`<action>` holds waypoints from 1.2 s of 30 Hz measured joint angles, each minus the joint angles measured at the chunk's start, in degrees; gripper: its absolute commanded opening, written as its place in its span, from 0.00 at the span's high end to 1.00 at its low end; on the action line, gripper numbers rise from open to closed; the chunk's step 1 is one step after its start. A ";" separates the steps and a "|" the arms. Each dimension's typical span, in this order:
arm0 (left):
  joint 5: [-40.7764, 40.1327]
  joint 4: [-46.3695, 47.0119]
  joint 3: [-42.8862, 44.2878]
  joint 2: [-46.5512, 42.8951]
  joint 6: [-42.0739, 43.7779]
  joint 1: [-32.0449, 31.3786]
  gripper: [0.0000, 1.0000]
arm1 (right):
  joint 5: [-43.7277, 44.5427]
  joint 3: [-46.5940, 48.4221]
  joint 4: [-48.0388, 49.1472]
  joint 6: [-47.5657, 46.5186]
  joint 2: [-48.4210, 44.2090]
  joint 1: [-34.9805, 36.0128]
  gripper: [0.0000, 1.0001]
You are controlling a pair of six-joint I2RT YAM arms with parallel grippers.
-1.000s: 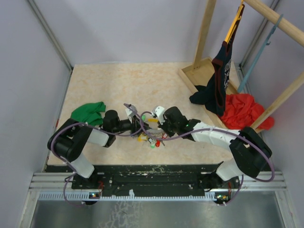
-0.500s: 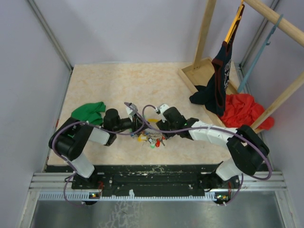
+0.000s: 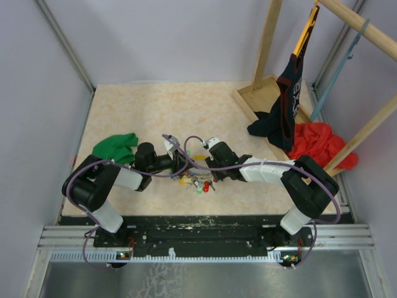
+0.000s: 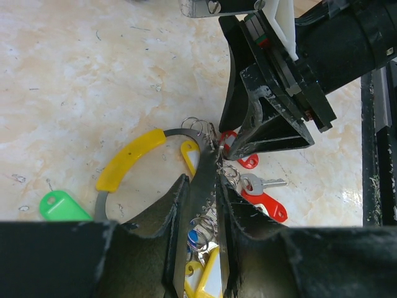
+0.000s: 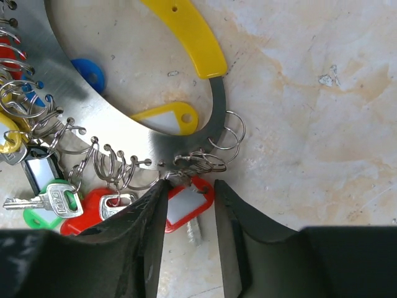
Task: Put the keys on the keyring
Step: Pick up the keyring from the center of the board.
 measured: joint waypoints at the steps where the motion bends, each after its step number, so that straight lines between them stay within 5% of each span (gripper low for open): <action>1: 0.00 0.00 0.00 -0.02 0.11 0.00 0.71 | -0.07 0.00 0.35 0.11 0.09 -0.02 0.73; 7: 0.28 -0.02 0.00 -0.02 0.13 0.00 0.71 | -0.24 0.35 0.68 0.11 -0.17 -0.04 1.00; 20: 5.60 2.34 0.02 0.57 0.13 -0.02 0.70 | -3.69 0.76 -2.82 -6.86 -3.93 -0.04 1.00; 36: 10.23 16.13 -0.42 7.19 -0.72 -0.87 0.72 | -10.99 4.42 -2.21 -16.39 -6.12 -0.02 1.00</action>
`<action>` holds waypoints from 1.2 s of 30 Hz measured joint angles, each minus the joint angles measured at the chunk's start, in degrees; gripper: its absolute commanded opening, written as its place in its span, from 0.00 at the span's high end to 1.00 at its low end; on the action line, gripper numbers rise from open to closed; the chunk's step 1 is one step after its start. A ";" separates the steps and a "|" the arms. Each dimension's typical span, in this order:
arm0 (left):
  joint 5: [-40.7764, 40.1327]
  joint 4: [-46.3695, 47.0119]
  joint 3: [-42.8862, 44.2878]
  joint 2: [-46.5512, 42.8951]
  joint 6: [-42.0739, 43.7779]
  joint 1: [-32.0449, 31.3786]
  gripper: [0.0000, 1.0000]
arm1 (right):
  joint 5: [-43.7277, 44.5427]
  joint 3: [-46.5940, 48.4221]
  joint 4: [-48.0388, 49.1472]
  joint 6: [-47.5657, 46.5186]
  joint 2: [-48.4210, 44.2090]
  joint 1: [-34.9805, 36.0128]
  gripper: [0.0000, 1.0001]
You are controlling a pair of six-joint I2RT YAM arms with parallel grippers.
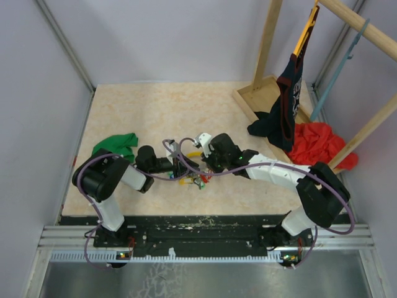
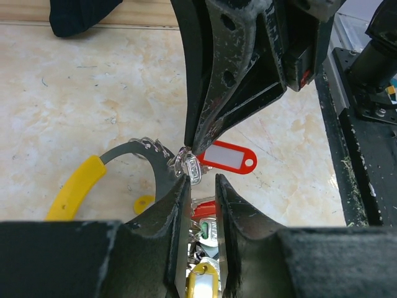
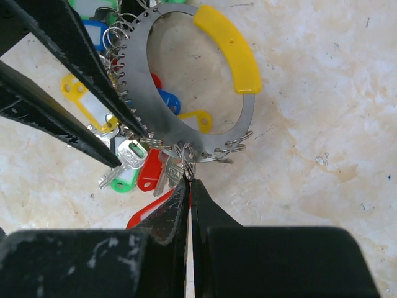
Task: Put the keys on the keyring
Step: Pick up the keyring from the center of the board.
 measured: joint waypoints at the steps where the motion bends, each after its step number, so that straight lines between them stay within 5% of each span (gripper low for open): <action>1: -0.02 0.00 0.00 0.00 0.24 0.00 0.72 | -0.31 0.00 -0.02 -0.26 -0.07 0.00 1.00; 23: -3.19 -8.57 2.58 -0.24 11.85 -1.99 0.71 | -5.31 0.92 -0.11 -4.26 -0.87 0.55 1.00; 26: -3.08 -8.61 2.95 -0.24 12.17 -2.21 0.79 | -5.88 1.33 -0.63 -4.61 -0.87 0.68 1.00; 29: -2.97 -8.66 3.13 -0.24 12.44 -2.25 0.98 | -6.19 1.66 -1.33 -4.72 -0.87 0.87 1.00; 31: -2.62 -8.83 3.15 -0.24 12.52 -2.27 1.00 | -6.12 1.86 -2.23 -4.81 -0.76 0.90 1.00; 36: -3.41 -9.09 2.91 -0.35 12.41 -2.27 1.00 | -5.68 1.95 -2.19 -3.63 -0.76 0.83 0.72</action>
